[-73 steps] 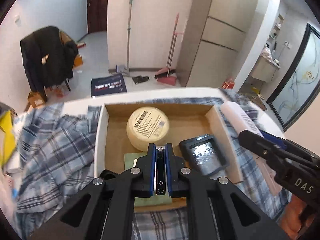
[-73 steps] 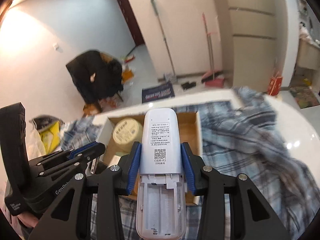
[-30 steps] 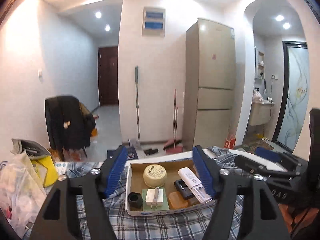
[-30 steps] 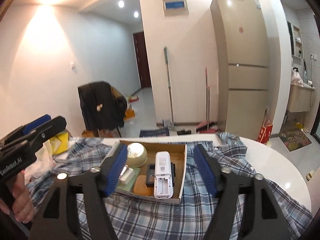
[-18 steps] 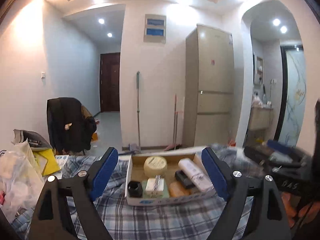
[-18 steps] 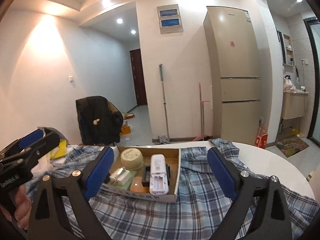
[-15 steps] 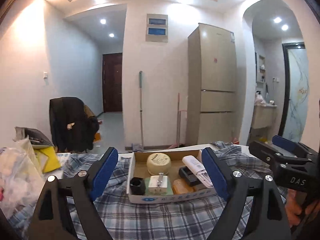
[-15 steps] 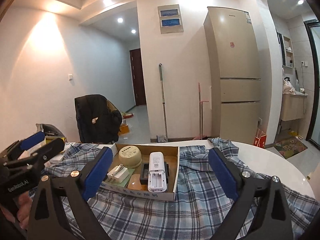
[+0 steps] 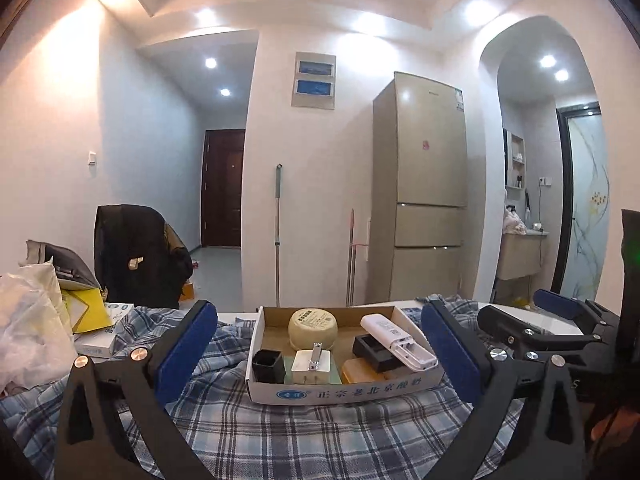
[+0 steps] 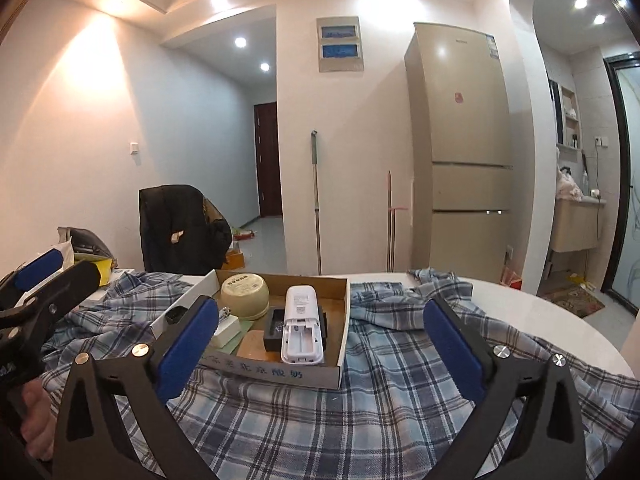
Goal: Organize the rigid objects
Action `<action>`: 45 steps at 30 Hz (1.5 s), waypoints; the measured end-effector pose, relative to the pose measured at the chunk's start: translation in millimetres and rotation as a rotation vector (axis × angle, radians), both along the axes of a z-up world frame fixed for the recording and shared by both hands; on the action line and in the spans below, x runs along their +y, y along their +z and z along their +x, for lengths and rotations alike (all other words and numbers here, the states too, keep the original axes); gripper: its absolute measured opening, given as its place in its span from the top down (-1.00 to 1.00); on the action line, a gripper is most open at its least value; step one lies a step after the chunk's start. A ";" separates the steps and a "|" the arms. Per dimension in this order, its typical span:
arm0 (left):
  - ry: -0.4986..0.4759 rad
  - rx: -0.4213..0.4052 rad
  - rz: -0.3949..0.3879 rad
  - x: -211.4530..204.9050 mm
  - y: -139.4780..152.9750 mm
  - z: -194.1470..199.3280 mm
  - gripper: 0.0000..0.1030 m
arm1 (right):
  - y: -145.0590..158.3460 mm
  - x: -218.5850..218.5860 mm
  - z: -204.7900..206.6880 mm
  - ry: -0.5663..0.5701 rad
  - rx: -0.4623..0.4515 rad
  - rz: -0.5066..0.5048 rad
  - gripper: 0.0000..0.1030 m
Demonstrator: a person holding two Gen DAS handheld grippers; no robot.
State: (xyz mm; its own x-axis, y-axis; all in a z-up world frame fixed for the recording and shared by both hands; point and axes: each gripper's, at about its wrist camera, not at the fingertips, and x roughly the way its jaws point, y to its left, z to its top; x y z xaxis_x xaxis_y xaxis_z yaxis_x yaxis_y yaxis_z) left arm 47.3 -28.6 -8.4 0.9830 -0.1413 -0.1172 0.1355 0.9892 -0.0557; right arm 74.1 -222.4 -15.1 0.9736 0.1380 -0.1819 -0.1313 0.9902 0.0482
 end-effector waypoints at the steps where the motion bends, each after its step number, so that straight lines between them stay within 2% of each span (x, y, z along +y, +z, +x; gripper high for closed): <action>1: 0.004 -0.003 -0.001 0.2 -0.2 -1.0 -1.00 | 0.4 0.0 -2.1 -0.002 -0.008 -0.001 -0.98; 15: 0.010 0.004 0.006 -1.1 -1.7 -0.7 -1.00 | 3.5 -2.2 -5.1 -0.015 -0.026 0.000 -0.98; 20: 0.020 -0.017 0.004 0.2 0.1 -4.6 -1.00 | 3.2 -3.9 -5.6 -0.020 -0.028 0.003 -0.98; 45: 0.014 0.012 -0.005 1.7 -4.5 0.8 -1.00 | 2.5 -4.4 -5.1 -0.020 -0.019 0.003 -0.99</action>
State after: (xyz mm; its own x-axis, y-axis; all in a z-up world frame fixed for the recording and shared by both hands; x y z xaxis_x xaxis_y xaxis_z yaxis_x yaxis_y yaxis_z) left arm 48.1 -26.9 -12.9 0.9834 -0.1280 -0.1283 0.1208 0.9907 -0.0625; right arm 69.0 -226.7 -12.6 0.9795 0.1187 -0.1627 -0.1122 0.9925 0.0489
